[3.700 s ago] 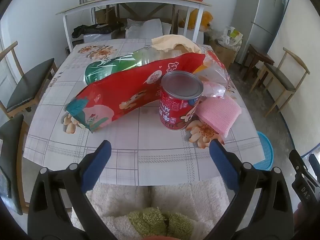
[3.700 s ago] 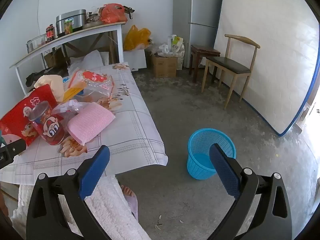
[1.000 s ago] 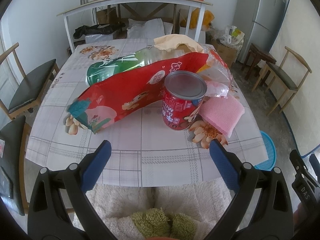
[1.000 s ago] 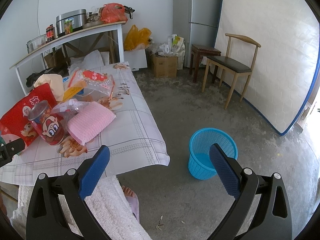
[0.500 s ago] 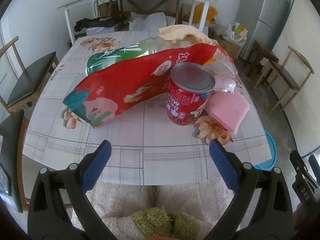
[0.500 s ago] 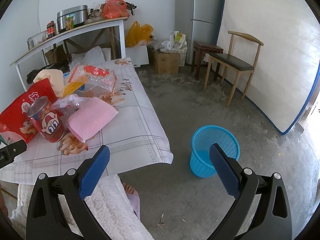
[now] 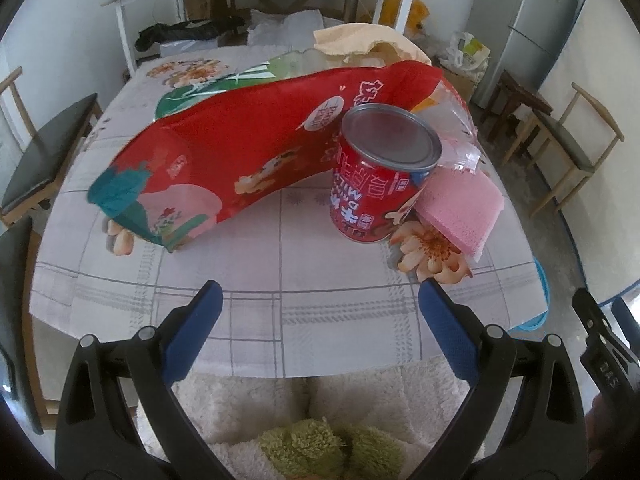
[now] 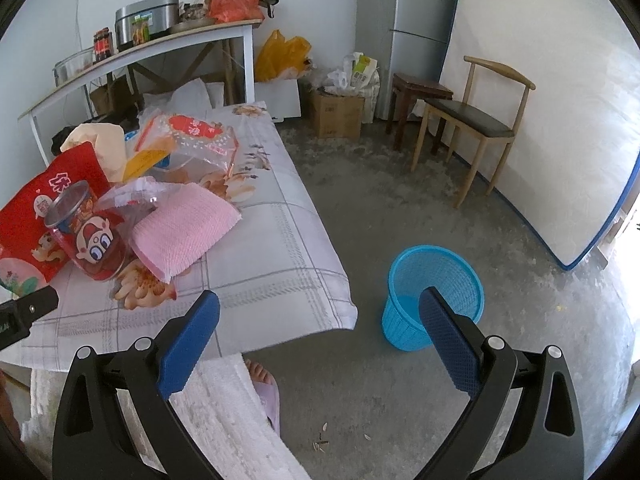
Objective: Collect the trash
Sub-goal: 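Reach right tool to pink mesh sponge while left tool reaches clear plastic wrapper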
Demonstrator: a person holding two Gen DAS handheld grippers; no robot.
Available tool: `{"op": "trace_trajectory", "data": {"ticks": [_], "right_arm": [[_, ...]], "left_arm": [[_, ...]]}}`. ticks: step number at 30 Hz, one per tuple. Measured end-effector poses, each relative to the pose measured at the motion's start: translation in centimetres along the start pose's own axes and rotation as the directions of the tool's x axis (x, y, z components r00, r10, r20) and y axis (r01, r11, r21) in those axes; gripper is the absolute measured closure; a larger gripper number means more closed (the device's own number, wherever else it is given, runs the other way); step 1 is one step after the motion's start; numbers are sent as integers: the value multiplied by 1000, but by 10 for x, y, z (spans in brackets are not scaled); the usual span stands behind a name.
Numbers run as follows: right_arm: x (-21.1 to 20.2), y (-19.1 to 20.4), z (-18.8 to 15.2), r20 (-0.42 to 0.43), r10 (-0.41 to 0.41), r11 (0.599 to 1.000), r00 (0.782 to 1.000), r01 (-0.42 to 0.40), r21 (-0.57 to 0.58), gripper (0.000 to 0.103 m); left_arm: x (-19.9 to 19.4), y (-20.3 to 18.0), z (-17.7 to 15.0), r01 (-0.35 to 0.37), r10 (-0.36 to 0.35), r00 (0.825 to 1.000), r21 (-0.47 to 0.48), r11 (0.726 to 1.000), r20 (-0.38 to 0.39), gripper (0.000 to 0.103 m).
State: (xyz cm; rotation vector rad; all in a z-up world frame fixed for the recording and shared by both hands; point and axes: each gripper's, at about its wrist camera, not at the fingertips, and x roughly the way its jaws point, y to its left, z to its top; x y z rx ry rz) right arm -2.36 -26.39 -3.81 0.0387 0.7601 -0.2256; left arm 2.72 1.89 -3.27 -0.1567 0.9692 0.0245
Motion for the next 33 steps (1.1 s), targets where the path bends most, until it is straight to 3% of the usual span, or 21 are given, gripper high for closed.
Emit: {"op": "trace_trajectory", "data": {"ticks": [5, 8, 13, 17, 21, 23, 29, 33], "right_arm": [[2, 5, 16, 52, 10, 1000, 999, -10, 2, 6], [2, 9, 26, 103, 10, 1000, 995, -9, -9, 6], [0, 20, 47, 183, 37, 999, 982, -31, -38, 6], [-3, 32, 62, 224, 54, 998, 973, -44, -49, 6], [-6, 45, 76, 246, 87, 996, 965, -77, -49, 6], [-7, 51, 80, 243, 109, 994, 964, -101, -46, 6], [-4, 67, 93, 167, 211, 977, 963, -206, -49, 6], [9, 59, 90, 68, 287, 957, 956, -289, 21, 6]], "left_arm": [[-4, 1, 2, 120, -122, 992, 63, 991, 23, 8], [-5, 4, 1, 200, -202, 979, 79, 977, 24, 8], [-3, 19, 3, 341, -342, 940, 30, 940, 18, 8], [-7, 32, 9, 372, -371, 927, 2, 928, 48, 8], [-12, 45, 12, 441, -438, 895, -14, 898, 85, 8], [-13, 52, 13, 446, -443, 892, -21, 895, 95, 8], [-27, 65, 23, 500, -495, 854, 11, 866, 159, 8], [-38, 54, 26, 459, -471, 859, 108, 882, 202, 8]]}}
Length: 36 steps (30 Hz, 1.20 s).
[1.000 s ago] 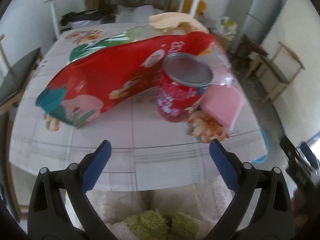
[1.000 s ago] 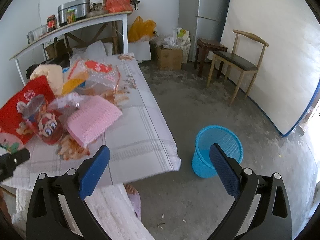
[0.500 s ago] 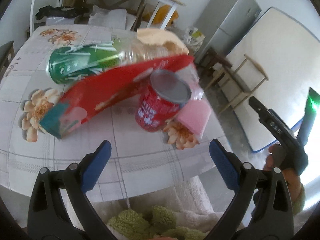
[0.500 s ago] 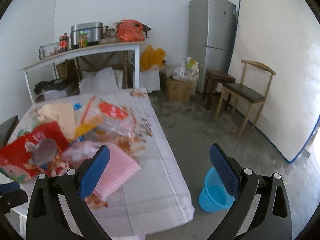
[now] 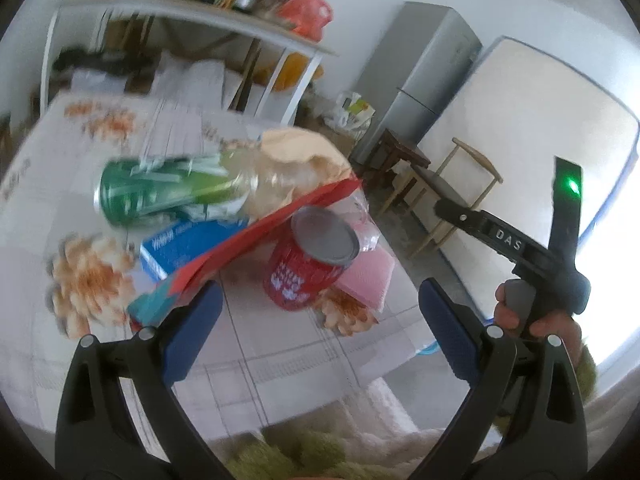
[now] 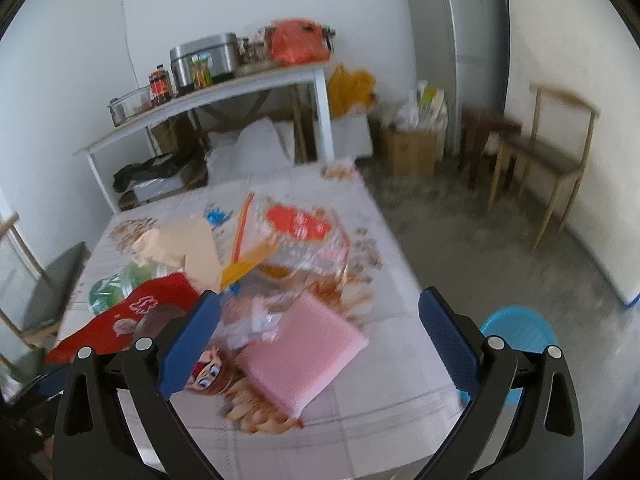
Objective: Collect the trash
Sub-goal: 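Reach right tool to pink mesh sponge while left tool reaches clear plastic wrapper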
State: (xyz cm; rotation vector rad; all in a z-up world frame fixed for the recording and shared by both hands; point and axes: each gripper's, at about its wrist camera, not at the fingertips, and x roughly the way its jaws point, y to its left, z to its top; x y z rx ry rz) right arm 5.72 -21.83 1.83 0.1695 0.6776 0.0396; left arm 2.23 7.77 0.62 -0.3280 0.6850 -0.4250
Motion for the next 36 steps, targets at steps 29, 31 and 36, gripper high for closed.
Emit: {"op": "trace_trajectory", "data": {"ticks": [29, 31, 36], "right_arm": [[67, -83, -44, -266, 424, 849, 866, -278, 448, 38], [65, -81, -39, -258, 416, 861, 872, -287, 420, 38], [66, -57, -12, -264, 467, 873, 844, -392, 291, 38]], "left_arm": [[77, -48, -19, -327, 315, 945, 352, 877, 92, 28], [78, -41, -18, -331, 321, 943, 328, 885, 85, 29], [77, -41, -20, -324, 313, 946, 341, 882, 87, 31]]}}
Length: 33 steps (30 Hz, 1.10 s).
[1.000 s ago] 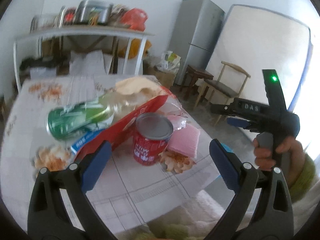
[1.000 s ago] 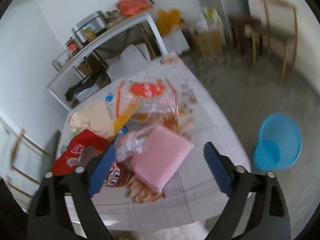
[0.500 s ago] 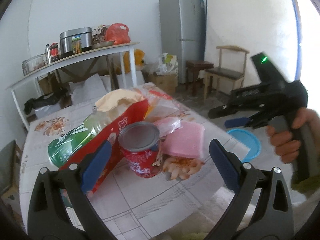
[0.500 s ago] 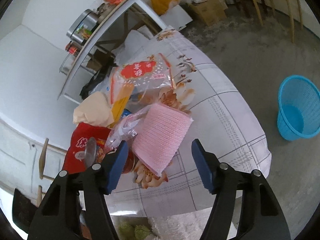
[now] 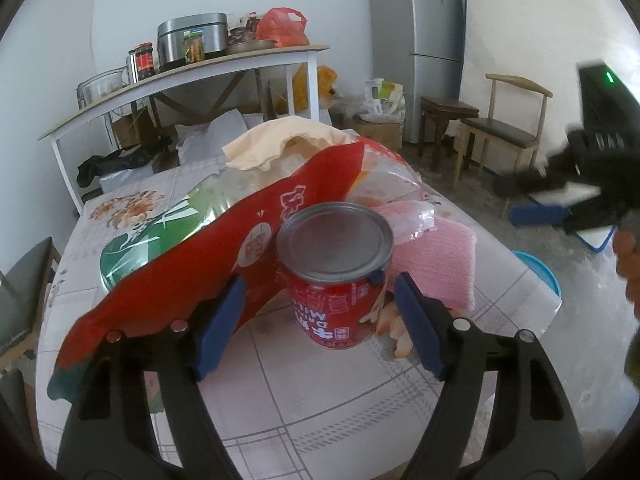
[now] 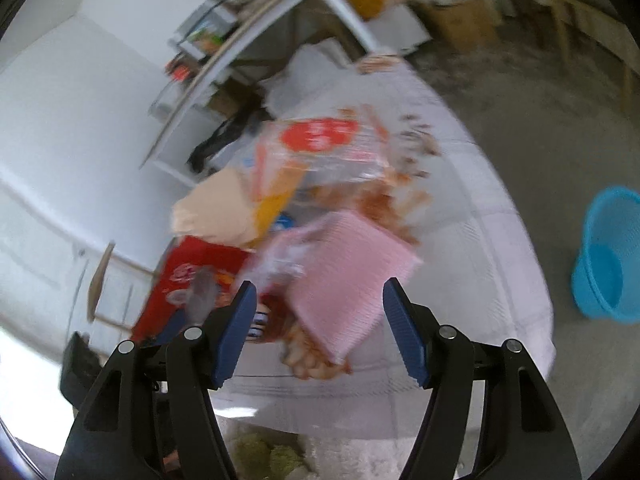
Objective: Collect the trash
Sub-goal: 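Reach right tool to pink mesh sponge while left tool reaches clear plastic wrapper, then close right tool on pink sponge while left tool closes on clear wrapper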
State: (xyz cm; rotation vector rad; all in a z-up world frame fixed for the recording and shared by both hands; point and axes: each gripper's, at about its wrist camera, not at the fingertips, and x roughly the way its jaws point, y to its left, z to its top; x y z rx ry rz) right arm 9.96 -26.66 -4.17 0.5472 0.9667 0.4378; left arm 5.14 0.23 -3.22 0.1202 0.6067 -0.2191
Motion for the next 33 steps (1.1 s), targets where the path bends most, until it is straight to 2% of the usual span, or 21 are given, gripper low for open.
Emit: {"op": "trace_trajectory", "data": {"ticks": [5, 11, 15, 17, 20, 22, 24, 33], "right_arm": [[25, 25, 23, -64, -5, 995, 998, -1, -102, 38], [64, 61, 37, -169, -97, 962, 981, 48, -271, 38], [81, 68, 40, -224, -146, 950, 964, 73, -305, 38], [86, 67, 42, -249, -161, 949, 955, 81, -305, 43], [89, 66, 45, -264, -182, 949, 947, 99, -300, 56], [87, 65, 47, -264, -180, 952, 948, 100, -290, 70], [83, 63, 50, -258, -176, 957, 950, 104, -271, 80], [60, 64, 47, -188, -154, 962, 970, 104, -253, 84]], "left_arm": [[-2, -5, -3, 21, -21, 1000, 5, 1000, -3, 40], [-3, -6, -8, 46, -46, 999, -9, 999, -9, 53], [-4, -7, -11, 72, -73, 997, -21, 997, -12, 60], [-5, -7, -11, 81, -81, 997, -21, 996, -9, 62], [-5, -6, -12, 90, -90, 996, -26, 996, -6, 64], [-5, -4, -11, 94, -94, 996, -34, 995, -5, 65], [-6, -4, -11, 95, -95, 995, -41, 995, -3, 65], [-10, -3, -10, 88, -88, 996, -43, 995, 7, 66]]}}
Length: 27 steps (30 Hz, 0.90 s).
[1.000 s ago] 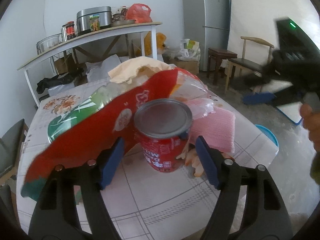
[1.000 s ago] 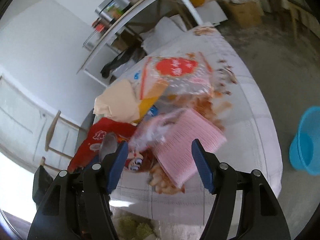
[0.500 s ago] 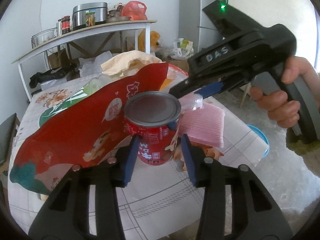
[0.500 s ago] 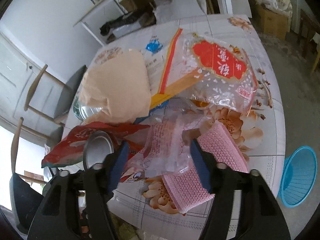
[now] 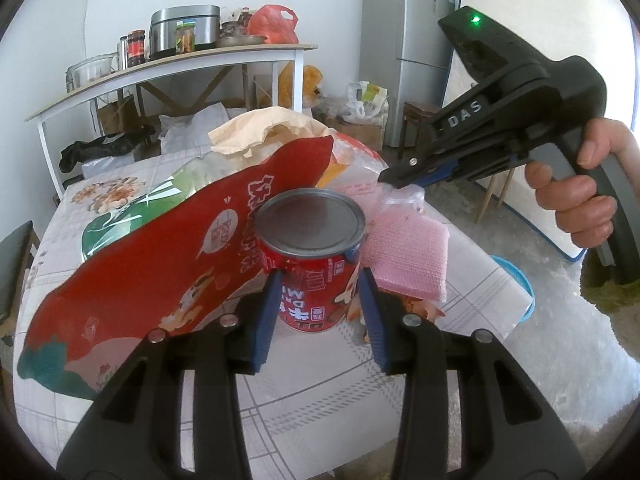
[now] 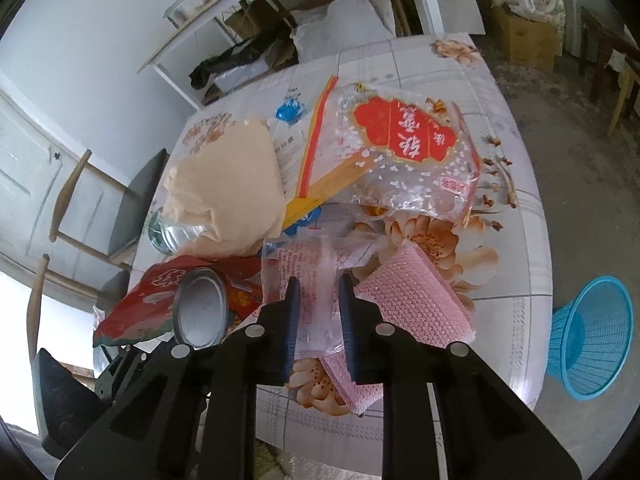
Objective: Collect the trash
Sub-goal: 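Close right tool on pink sponge while left tool closes on clear wrapper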
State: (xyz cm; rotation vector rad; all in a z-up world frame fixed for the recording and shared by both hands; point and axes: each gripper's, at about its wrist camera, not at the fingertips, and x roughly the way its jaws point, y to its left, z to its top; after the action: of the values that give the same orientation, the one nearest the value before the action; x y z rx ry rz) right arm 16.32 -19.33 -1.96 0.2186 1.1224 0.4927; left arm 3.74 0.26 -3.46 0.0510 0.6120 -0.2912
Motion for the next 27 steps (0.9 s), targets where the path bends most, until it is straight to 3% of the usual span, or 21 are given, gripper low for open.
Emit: {"op": "trace_trajectory", "data": {"ticks": [11, 16, 20, 22, 27], "right_arm": [[-46, -6, -34, 92, 15, 1000, 996, -16, 4, 86], [-41, -16, -64, 63, 5, 1000, 998, -6, 21, 86], [-24, -30, -81, 9, 49, 995, 999, -50, 87, 85], [-18, -34, -84, -8, 82, 990, 997, -80, 118, 84], [-3, -40, -89, -48, 173, 971, 984, -162, 175, 81]], "left_arm": [[-8, -2, -1, -18, 18, 1000, 14, 1000, 8, 66], [-21, -3, -2, -10, 9, 999, 37, 999, 41, 66], [-28, -8, -1, 66, -69, 996, 52, 996, 54, 65], [-25, -10, -1, 156, -157, 988, 21, 987, 15, 65], [-16, -16, 1, 285, -286, 958, -48, 957, -32, 48]]}}
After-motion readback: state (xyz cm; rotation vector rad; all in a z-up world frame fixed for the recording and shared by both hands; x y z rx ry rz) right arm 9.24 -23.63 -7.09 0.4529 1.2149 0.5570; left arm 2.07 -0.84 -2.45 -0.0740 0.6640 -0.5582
